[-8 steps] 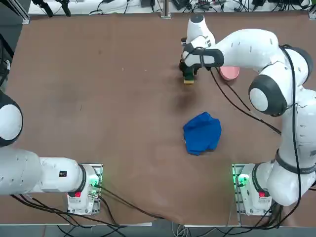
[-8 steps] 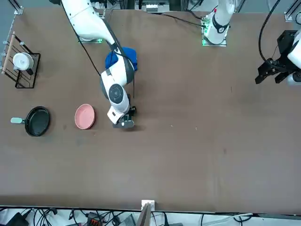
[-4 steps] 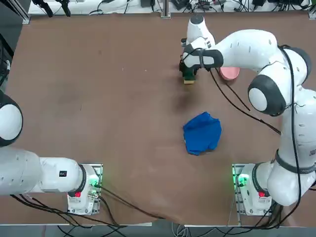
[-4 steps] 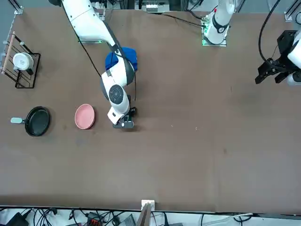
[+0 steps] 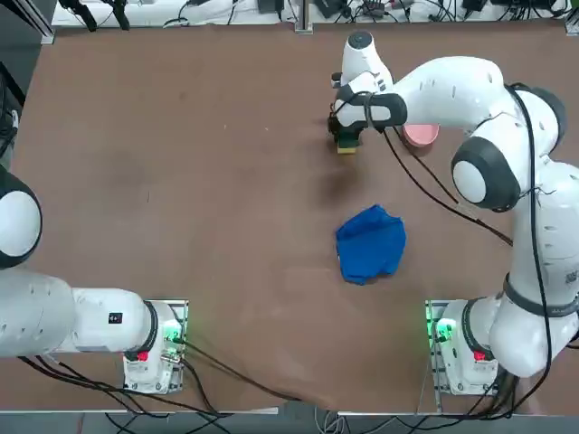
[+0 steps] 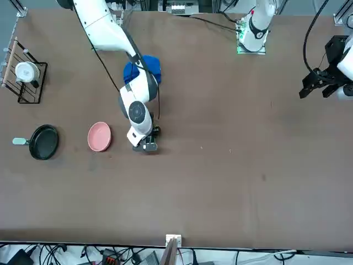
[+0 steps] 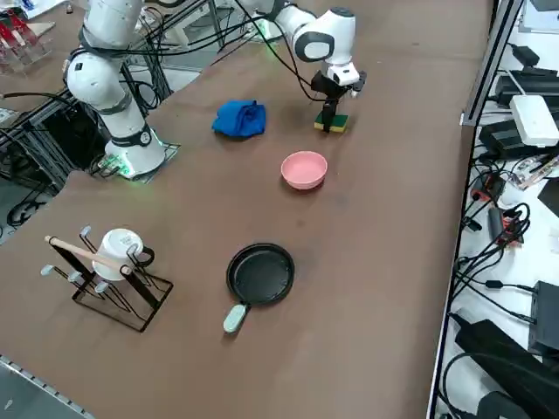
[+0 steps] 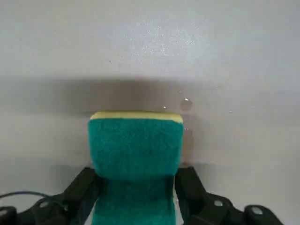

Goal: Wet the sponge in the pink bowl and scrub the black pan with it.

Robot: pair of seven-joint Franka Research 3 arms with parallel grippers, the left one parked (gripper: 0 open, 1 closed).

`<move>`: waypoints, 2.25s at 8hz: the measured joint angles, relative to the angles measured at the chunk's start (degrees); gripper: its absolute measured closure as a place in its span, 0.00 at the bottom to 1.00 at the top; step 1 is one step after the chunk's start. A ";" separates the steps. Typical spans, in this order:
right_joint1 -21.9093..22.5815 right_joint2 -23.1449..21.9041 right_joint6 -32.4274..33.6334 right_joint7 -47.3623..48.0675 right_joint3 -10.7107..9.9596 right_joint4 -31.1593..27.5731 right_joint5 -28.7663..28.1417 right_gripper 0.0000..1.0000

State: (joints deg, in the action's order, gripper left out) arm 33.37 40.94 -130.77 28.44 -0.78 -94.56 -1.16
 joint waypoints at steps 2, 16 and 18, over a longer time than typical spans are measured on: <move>0.01 0.02 -0.03 0.59 0.00 0.01 0.00 0.26; -21.78 -11.93 20.27 -27.22 -2.54 -7.47 0.15 0.65; -22.63 -10.95 18.00 -27.50 -2.51 -9.07 0.15 0.65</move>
State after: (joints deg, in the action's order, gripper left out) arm 10.74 29.99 -112.77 0.94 -3.29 -103.64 -1.02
